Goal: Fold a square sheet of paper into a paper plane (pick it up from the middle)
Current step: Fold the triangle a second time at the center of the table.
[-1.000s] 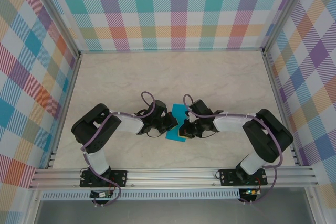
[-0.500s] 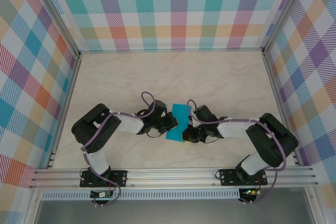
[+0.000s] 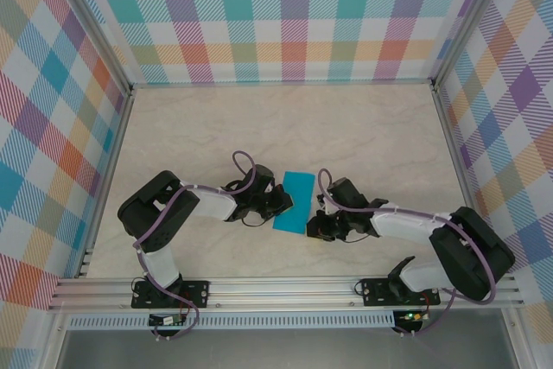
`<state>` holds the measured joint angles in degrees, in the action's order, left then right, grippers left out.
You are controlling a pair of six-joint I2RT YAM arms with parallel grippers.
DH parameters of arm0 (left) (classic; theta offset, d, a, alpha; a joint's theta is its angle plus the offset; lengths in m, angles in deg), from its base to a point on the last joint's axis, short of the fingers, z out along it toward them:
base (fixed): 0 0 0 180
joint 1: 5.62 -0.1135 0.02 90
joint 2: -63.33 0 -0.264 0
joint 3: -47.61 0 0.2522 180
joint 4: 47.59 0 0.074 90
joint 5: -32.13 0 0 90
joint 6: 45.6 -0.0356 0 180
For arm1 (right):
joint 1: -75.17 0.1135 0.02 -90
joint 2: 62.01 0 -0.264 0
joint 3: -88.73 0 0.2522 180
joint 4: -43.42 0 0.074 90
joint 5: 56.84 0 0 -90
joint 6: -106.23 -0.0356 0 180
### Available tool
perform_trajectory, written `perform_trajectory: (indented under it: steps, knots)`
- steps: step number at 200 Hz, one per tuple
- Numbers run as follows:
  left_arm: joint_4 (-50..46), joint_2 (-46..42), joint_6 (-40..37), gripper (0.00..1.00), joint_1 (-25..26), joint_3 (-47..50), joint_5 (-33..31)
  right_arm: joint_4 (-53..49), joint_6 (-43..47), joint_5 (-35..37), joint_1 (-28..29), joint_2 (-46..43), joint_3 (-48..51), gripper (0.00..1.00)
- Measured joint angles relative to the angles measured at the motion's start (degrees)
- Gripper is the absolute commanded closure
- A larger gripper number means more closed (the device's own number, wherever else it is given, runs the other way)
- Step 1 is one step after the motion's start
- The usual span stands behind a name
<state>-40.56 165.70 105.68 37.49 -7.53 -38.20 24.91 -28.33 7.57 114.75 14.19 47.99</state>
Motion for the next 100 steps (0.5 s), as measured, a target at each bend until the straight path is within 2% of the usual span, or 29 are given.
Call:
perform_trajectory:
  steps: [20, 56, 100]
  knots:
    - [0.0, 0.0, 0.0, 1.0, 0.0, 0.0, 0.0, 0.9, -0.8, -0.2, 0.0, 1.5, -2.8, 0.9]
    - [0.0, 0.0, 0.0, 1.0, 0.0, 0.0, 0.0, 3.1, -1.5, 0.3, 0.0, 9.9, -9.2, 0.91]
    - [0.0, 0.0, -0.2, 1.0, 0.0, 0.0, 0.2, 4.6, -1.5, 0.8, -0.4, 16.1, -9.1, 0.93]
